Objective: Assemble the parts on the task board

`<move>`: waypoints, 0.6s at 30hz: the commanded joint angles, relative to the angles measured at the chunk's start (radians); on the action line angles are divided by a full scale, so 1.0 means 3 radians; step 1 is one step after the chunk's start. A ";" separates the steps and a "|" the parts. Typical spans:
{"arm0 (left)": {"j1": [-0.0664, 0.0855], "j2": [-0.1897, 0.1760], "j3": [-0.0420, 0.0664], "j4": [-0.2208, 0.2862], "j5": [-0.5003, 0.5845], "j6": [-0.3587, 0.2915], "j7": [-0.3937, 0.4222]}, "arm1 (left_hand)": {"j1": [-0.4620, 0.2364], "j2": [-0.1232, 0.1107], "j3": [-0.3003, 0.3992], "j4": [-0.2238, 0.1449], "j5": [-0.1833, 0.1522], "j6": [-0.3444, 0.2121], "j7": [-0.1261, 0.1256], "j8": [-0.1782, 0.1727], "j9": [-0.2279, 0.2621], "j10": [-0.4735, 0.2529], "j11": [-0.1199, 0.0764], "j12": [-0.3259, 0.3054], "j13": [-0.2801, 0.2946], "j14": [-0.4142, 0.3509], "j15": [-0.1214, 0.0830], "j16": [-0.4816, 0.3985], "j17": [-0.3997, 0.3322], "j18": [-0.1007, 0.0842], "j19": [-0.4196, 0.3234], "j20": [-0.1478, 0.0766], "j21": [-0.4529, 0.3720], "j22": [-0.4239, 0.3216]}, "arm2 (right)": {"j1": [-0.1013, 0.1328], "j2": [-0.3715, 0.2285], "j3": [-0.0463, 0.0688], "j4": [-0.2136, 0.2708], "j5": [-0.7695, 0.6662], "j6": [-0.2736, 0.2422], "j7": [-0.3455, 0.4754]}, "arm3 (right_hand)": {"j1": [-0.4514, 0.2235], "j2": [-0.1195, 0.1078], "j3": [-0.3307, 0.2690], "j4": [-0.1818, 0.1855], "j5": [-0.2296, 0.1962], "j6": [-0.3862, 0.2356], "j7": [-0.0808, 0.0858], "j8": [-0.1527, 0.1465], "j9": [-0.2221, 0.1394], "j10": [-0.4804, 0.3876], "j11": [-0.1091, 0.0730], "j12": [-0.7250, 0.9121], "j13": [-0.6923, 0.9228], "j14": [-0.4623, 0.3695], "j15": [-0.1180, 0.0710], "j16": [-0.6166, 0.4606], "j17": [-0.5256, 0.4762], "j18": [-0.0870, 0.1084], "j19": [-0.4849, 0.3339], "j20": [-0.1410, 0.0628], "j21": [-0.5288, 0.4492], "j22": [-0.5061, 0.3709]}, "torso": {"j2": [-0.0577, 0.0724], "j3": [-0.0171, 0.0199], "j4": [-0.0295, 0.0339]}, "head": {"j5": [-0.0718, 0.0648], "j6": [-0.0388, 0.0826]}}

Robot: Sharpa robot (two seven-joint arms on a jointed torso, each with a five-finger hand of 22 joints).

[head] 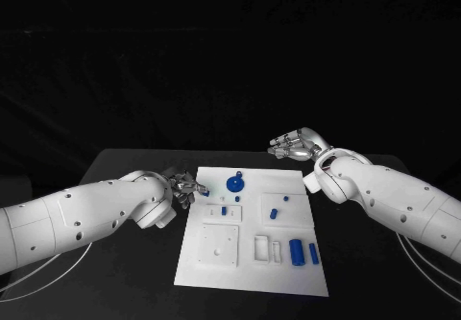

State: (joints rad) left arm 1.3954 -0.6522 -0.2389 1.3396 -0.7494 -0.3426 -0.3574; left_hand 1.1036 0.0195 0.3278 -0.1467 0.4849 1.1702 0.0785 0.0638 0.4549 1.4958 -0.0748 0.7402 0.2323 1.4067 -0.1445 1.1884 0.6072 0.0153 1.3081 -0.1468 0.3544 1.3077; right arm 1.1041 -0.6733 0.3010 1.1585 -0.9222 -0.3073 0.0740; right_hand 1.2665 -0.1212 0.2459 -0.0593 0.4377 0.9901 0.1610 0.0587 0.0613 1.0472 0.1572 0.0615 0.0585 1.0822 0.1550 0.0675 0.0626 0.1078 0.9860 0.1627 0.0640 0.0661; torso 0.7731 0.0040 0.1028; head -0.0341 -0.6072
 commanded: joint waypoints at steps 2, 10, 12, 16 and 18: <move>-0.0033 -0.0020 -0.0006 0.0093 0.0132 -0.0370 0.0105 | 0.0000 -0.0010 0.0023 0.0003 0.0015 0.0632 -0.0387 0.0011 0.0710 0.0061 -0.0120 0.0007 0.0004 0.0022 -0.0001 -0.0017 -0.0001 0.0012 0.0027 -0.0002 0.0021 0.0063 | -0.0002 -0.0005 0.0002 0.0011 0.0006 0.0025 0.0029 | 0.0028 -0.0001 -0.0005 -0.0001 0.0019 -0.0020 -0.0003 0.0005 -0.0004 -0.0021 0.0000 -0.0010 -0.0003 -0.0021 -0.0003 -0.0015 -0.0003 0.0058 -0.0018 -0.0002 0.0015 -0.0004 | 0.0006 -0.0002 -0.0006 | 0.0014 -0.0008; -0.0058 -0.0008 -0.0012 0.0175 0.0180 -0.0339 0.0060 | -0.0014 -0.0009 0.0030 -0.0004 0.0020 0.0632 -0.0387 0.0010 0.0712 0.0061 -0.0119 0.0004 0.0005 0.0021 -0.0001 -0.0028 -0.0009 0.0005 0.0021 -0.0007 0.0022 0.0061 | -0.0002 -0.0009 0.0002 0.0017 0.0006 0.0023 0.0028 | 0.0028 -0.0001 -0.0005 -0.0001 0.0019 -0.0020 -0.0003 0.0005 -0.0004 -0.0021 0.0000 -0.0010 -0.0003 -0.0021 -0.0003 -0.0015 -0.0003 0.0058 -0.0018 -0.0002 0.0015 -0.0004 | 0.0004 0.0001 -0.0004 | 0.0011 -0.0032; -0.0061 -0.0001 -0.0013 0.0176 0.0173 -0.0313 0.0021 | -0.0016 -0.0008 0.0031 -0.0004 0.0019 0.0633 -0.0387 0.0011 0.0712 0.0061 -0.0118 0.0003 0.0005 0.0023 -0.0001 -0.0026 -0.0002 0.0004 0.0020 -0.0007 0.0022 0.0062 | -0.0002 -0.0009 0.0002 0.0018 0.0006 0.0024 0.0028 | 0.0028 -0.0001 -0.0005 -0.0001 0.0019 -0.0020 -0.0003 0.0005 -0.0004 -0.0021 0.0000 -0.0010 -0.0003 -0.0021 -0.0003 -0.0015 -0.0003 0.0058 -0.0018 -0.0002 0.0015 -0.0004 | 0.0005 0.0000 -0.0007 | 0.0012 -0.0035; -0.0073 0.0010 -0.0013 0.0180 0.0150 -0.0237 -0.0057 | -0.0065 0.0000 0.0063 -0.0036 0.0077 0.0637 -0.0390 0.0011 0.0746 0.0061 -0.0118 0.0008 0.0010 0.0021 0.0001 -0.0020 0.0018 0.0008 0.0013 -0.0003 0.0034 0.0064 | -0.0002 -0.0012 0.0002 0.0017 0.0007 0.0024 0.0028 | 0.0028 -0.0001 -0.0005 -0.0001 0.0019 -0.0020 -0.0003 0.0005 -0.0004 -0.0021 0.0000 -0.0010 -0.0003 -0.0021 -0.0003 -0.0015 -0.0003 0.0058 -0.0018 -0.0002 0.0015 -0.0004 | 0.0007 0.0000 -0.0007 | 0.0012 -0.0043; -0.0080 0.0013 -0.0013 0.0182 0.0143 -0.0204 -0.0081 | -0.0066 0.0000 0.0063 -0.0038 0.0086 0.0638 -0.0390 0.0012 0.0748 0.0062 -0.0118 0.0008 0.0010 0.0023 0.0001 -0.0021 0.0019 0.0008 0.0013 -0.0003 0.0035 0.0064 | -0.0002 -0.0013 0.0002 0.0017 0.0007 0.0025 0.0028 | 0.0028 -0.0001 -0.0005 -0.0001 0.0019 -0.0020 -0.0003 0.0005 -0.0004 -0.0021 0.0000 -0.0010 -0.0003 -0.0021 -0.0003 -0.0015 -0.0003 0.0058 -0.0018 -0.0002 0.0015 -0.0004 | 0.0007 0.0000 -0.0006 | 0.0009 -0.0043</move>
State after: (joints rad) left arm 1.3748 -0.6510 -0.2431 1.3902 -0.7114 -0.4207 -0.3603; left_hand 1.0836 0.0127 0.3436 -0.1568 0.5062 1.1759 0.0731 0.0626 0.4935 1.4958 -0.0747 0.7402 0.2346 1.4098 -0.1442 1.1849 0.6121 0.0152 1.3080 -0.1467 0.3580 1.3075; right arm 1.1040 -0.6761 0.3009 1.1618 -0.9212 -0.3073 0.0738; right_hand 1.2665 -0.1212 0.2460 -0.0593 0.4377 0.9901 0.1610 0.0587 0.0613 1.0472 0.1572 0.0615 0.0584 1.0822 0.1550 0.0674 0.0627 0.1079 0.9860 0.1626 0.0640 0.0661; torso 0.7749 0.0041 0.1009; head -0.0305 -0.6192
